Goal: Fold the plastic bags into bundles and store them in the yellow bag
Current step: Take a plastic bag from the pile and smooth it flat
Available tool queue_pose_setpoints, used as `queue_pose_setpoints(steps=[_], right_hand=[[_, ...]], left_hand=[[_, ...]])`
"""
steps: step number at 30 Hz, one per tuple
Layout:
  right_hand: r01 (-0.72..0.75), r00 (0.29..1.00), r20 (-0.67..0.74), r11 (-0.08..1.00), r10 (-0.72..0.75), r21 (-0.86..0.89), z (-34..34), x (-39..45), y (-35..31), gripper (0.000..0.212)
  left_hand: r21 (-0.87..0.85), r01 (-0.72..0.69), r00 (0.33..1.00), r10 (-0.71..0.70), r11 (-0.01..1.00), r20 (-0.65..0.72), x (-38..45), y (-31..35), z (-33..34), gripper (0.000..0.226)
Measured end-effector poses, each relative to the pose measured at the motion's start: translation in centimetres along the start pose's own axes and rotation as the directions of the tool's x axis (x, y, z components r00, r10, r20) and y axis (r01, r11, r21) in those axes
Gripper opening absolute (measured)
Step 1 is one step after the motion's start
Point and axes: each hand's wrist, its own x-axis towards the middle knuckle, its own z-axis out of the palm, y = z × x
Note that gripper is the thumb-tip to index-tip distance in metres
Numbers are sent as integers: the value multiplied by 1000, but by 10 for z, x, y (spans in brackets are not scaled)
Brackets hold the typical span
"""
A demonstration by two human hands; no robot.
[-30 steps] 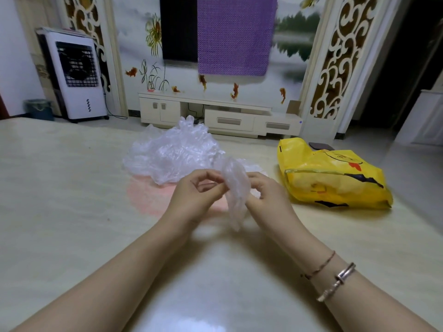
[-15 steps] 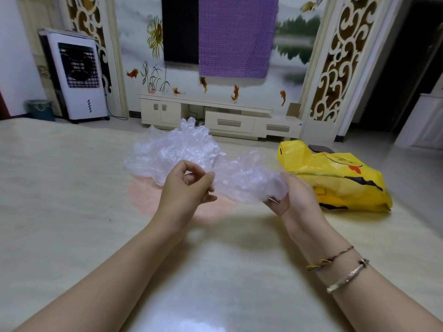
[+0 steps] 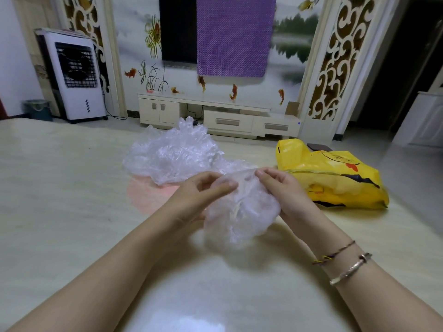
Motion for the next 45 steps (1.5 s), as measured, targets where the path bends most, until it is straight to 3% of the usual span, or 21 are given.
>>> queue_pose_setpoints(steps=[3,7,10,13,16,20,23,25,28,30,31,33,36,38,42,45], right_hand=[[-146,984,-93,989,149,39,5,-1,-4,25],[-265,964,50,954,261,139,9,-6,-4,34],[-262,964,86,955,252,141,15,-8,1,21],[-210,976,-13,956,217,205,16,-5,2,15],[-155,972,-123,939,200,306,9,-2,3,14],[-139,942,-268,960,203,242,1,2,7,24],[-204,941,-229,956,251,211,0,1,5,26],[-209,952,-169,946,255,247,-1,-1,3,18],[-195,967,-87,917,239,348,-3,0,2,22],[-207,959,-114,914,261,348,-3,2,3,12],[-209,951,-151,923,269,323,-2,4,5,4],[-207,936,-250,961,249,184,-3,10,13,15],[-100,932,-361,974,20,-204,-9,18,22,26],[-34,947,-303,901,-110,-433,-13,21,29,33],[-26,978,-176,780,-109,-626,-15,19,33,31],[211,954,-19,713,-300,-669,-14,8,24,23]], left_hand=[[170,-141,963,175,975,-204,7,-6,-1,6],[223,-273,862,341,936,-374,11,-8,-7,6],[241,-332,814,406,912,-415,10,-7,-6,6],[134,-333,816,357,933,-455,10,-7,-6,8],[190,-281,785,339,941,-519,15,-11,-12,11],[201,-210,804,286,957,-521,17,-14,-11,12],[233,-181,805,280,955,-523,18,-16,-12,16],[229,-169,817,266,959,-511,19,-16,-12,17],[236,-178,836,274,955,-476,18,-16,-10,17],[263,-182,839,289,948,-461,18,-17,-10,17],[282,-179,837,297,942,-459,19,-18,-11,17],[332,-160,834,307,930,-458,20,-21,-13,12],[430,-104,856,300,897,-420,17,-24,-17,7],[549,-51,888,289,834,-356,13,-26,-18,8],[794,82,919,263,602,-294,8,-27,-21,25],[716,-84,897,366,694,-249,8,-18,-19,36]])
